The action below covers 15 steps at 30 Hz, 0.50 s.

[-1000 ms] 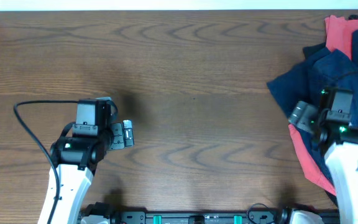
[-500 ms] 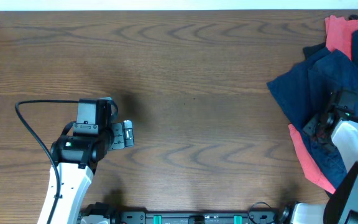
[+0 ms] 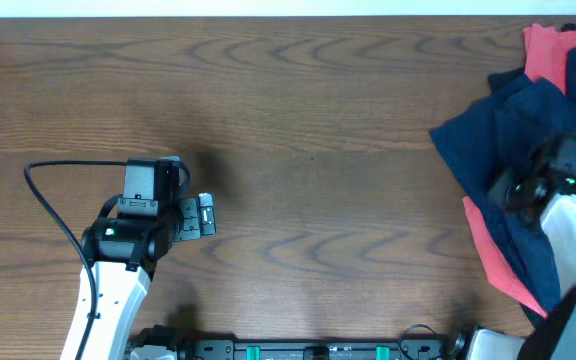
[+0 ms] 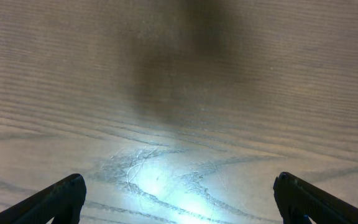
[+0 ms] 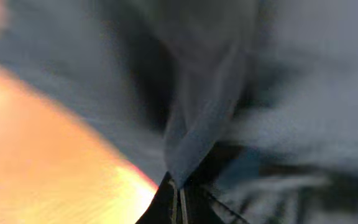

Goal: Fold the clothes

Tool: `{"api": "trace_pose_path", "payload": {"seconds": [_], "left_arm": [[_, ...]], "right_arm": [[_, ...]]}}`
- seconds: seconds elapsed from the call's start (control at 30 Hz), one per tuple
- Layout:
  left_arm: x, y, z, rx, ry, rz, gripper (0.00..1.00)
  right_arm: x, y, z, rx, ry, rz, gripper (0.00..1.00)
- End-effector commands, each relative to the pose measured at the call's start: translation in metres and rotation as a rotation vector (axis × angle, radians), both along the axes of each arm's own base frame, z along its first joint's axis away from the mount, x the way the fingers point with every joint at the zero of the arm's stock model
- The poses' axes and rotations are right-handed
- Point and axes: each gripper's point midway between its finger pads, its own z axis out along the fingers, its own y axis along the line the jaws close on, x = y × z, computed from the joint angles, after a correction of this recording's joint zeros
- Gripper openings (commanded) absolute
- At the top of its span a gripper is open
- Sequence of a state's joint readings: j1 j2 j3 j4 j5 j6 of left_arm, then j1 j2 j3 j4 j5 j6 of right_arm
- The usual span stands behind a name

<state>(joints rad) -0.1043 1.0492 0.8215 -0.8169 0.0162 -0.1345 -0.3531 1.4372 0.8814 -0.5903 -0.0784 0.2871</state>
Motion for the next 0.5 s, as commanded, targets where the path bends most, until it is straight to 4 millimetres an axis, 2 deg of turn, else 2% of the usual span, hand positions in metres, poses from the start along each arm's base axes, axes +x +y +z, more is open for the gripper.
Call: {"api": "trace_pose_path", "payload": {"seconds": [0.0, 0.03, 0.1, 0.17, 0.23, 0.33, 0.4, 0.47], "left_arm": [[0.003, 0.002, 0.005, -0.005, -0.009, 0.016, 0.98], [0.003, 0.002, 0.005, -0.004, -0.01, 0.017, 0.98], [0.003, 0.002, 0.005, -0.005, -0.01, 0.016, 0.98], [0.003, 0.002, 0.005, -0.005, -0.01, 0.016, 0.98], [0.003, 0.002, 0.005, -0.004, -0.01, 0.017, 0.98], [0.003, 0.002, 0.005, -0.004, -0.01, 0.017, 0.98], [0.003, 0.002, 0.005, -0.005, -0.01, 0.016, 0.98], [0.003, 0.002, 0.005, -0.004, -0.01, 0.017, 0.98]], "right_arm": [[0.045, 0.054, 0.097, 0.088, -0.339, 0.319, 0.01], [0.049, 0.07, 0.115, 0.099, -0.397, 0.397, 0.01], [0.047, 0.116, 0.143, 0.154, -0.489, 0.607, 0.01], [0.031, 0.17, 0.151, 0.229, -0.512, 0.81, 0.01], [0.012, 0.212, 0.142, 0.267, -0.465, 0.96, 0.01], [-0.025, 0.275, 0.113, 0.278, -0.368, 1.223, 0.01], [-0.035, 0.296, 0.084, 0.195, -0.272, 1.294, 0.01], [-0.032, 0.3, 0.058, 0.066, -0.182, 1.281, 0.03]]}}
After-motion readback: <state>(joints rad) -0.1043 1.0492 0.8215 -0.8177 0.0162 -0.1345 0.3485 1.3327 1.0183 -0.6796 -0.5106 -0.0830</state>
